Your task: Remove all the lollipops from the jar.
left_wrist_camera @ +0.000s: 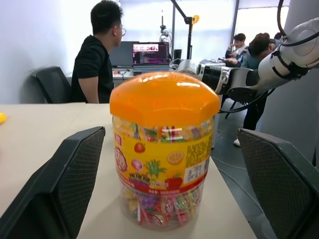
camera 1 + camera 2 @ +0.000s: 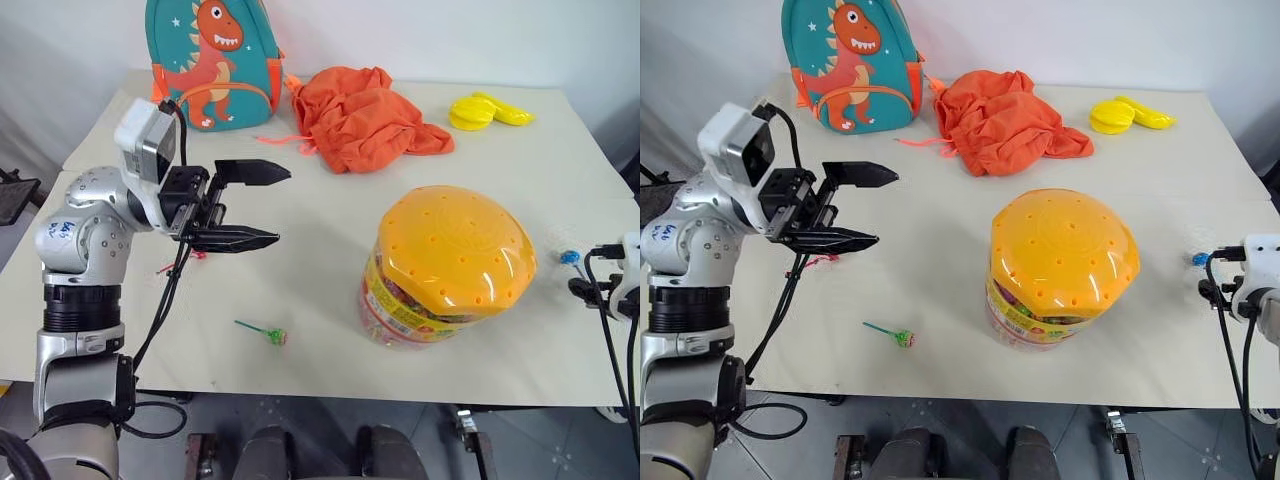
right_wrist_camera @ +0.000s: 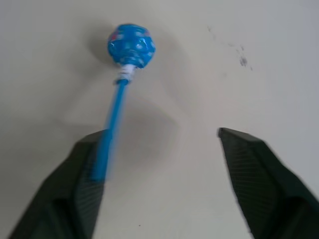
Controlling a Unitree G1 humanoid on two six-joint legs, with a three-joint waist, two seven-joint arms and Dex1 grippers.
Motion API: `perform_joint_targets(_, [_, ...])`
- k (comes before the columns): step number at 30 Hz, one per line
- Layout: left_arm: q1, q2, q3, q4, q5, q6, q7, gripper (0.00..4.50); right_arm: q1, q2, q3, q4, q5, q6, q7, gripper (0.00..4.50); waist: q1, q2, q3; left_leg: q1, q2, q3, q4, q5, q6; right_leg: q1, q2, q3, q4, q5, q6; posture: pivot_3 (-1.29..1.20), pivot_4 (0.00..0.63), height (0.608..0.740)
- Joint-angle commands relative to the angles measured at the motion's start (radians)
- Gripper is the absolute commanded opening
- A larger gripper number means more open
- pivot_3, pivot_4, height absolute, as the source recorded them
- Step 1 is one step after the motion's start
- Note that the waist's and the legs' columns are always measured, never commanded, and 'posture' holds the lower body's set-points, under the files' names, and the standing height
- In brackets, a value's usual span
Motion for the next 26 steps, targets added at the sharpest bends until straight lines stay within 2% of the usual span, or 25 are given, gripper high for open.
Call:
perform_joint_targets(1, [-0.022,0.021,0.012,-0.042,-0.025,0.02,0.012,4.5,0.017,-0.002,-0.066,-0.077,0.002,0.0,0.019,4.48,-0.002,0.0,0.0,0.0,0.0,0.0,0.0,0.0,0.0,0.0,0.0,0.0,0.0,0.0,0.0,0.0,0.15,0.74])
perform_joint_targets(8, [-0.023,0.0,0.023,-0.024,-0.019,0.018,0.06,4.5,0.107,0.01,-0.226,-0.354,0.097,-0.013,0.131,4.48,0.002,0.0,0.0,0.0,0.0,0.0,0.0,0.0,0.0,0.0,0.0,0.0,0.0,0.0,0.0,0.0,0.15,0.74])
perform_joint_targets(12, [-0.004,-0.005,0.037,0.007,0.031,0.018,0.187,4.5,0.209,0.051,-0.298,-0.525,0.154,-0.127,0.26,4.48,0.008,0.0,0.0,0.0,0.0,-0.001,0.0,0.0,0.0,0.0,0.0,0.0,0.0,0.0,0.0,0.0,0.15,0.74])
perform_joint_targets(15, [0.035,0.007,0.012,-0.006,0.089,0.02,0.263,4.5,0.292,0.096,-0.303,-0.584,0.159,-0.268,0.361,4.48,0.009,0.0,0.0,0.0,-0.001,0.0,0.0,0.0,0.0,0.0,0.0,0.0,0.0,0.0,0.0,0.0,0.15,0.74])
perform_joint_targets(20, [0.133,0.011,0.034,-0.062,0.076,0.077,0.339,4.5,0.396,0.155,-0.284,-0.601,0.177,-0.439,0.521,4.48,0.007,0.0,0.0,0.001,-0.001,0.0,-0.001,0.0,0.0,0.0,0.0,0.0,0.0,0.0,0.0,0.0,0.15,0.74])
perform_joint_targets(24, [0.245,0.003,0.083,-0.147,0.052,0.041,0.366,4.5,0.418,0.182,-0.225,-0.568,0.132,-0.526,0.549,4.48,0.006,0.0,0.0,0.001,-0.001,0.0,0.0,0.0,0.0,0.0,0.0,0.001,0.0,0.0,0.0,0.0,0.15,0.74])
perform_joint_targets(26, [0.324,-0.012,0.109,-0.201,0.053,0.01,0.391,4.5,0.395,0.218,-0.169,-0.519,0.064,-0.594,0.5,4.48,0.005,0.0,0.0,0.002,0.0,-0.001,-0.001,0.0,0.0,0.001,0.0,0.001,0.0,0.0,0.0,0.0,0.15,0.74])
